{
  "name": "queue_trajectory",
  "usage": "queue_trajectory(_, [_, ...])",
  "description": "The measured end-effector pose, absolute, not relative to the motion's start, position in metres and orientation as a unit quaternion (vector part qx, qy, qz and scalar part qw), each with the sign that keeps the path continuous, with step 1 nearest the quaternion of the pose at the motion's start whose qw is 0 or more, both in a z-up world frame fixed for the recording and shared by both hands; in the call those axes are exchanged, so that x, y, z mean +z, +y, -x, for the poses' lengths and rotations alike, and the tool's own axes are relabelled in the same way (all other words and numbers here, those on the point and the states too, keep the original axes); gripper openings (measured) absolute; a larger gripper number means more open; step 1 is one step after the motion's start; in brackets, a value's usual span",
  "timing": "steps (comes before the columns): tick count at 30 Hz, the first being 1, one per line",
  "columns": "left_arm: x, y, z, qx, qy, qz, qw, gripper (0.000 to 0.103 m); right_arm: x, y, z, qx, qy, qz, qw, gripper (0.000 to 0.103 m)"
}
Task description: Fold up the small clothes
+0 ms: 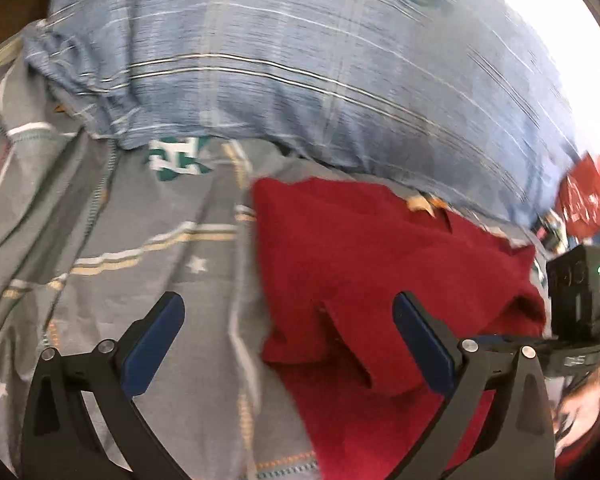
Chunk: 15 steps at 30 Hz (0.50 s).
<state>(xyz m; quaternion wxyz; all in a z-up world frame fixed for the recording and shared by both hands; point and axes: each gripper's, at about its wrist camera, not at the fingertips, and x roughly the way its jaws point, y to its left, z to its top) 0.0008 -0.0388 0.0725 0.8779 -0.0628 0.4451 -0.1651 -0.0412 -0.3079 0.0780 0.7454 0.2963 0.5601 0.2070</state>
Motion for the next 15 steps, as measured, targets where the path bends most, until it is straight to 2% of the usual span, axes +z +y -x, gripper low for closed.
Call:
queue_trajectory(1, [0.074,-0.034,-0.002,-0.159,0.443,0.07,0.88,0.103,0.078,-0.309,0.038,0.196,0.55,-0.301,0.754,0.023])
queue_trajectory(2, [0.077,-0.028,-0.002,-0.155,0.439,0.081,0.881,0.103,0.079,-0.309,0.035,0.196,0.541,-0.3,0.761,0.007])
queue_trajectory(3, [0.079,-0.024,-0.003,-0.154,0.436,0.088,0.882,0.103,0.082,-0.308,0.034,0.198,0.538,-0.298,0.763,0.004])
queue_trajectory(7, [0.085,-0.016,-0.004,-0.147,0.423,0.11,0.887,0.103,0.112,-0.298,0.026,0.216,0.507,-0.257,0.793,0.004])
queue_trajectory(11, [0.084,-0.013,-0.006,-0.143,0.425,0.118,0.886,0.103,0.125,-0.296,-0.02,0.203,0.486,-0.253,0.812,0.004])
queue_trajectory(14, [0.085,-0.009,-0.008,-0.137,0.424,0.121,0.887,0.103,0.11,-0.302,-0.064,0.174,0.488,-0.276,0.81,0.014])
queue_trajectory(15, [0.084,-0.009,-0.009,-0.138,0.425,0.123,0.886,0.103,0.102,-0.306,-0.077,0.158,0.491,-0.288,0.807,0.034])
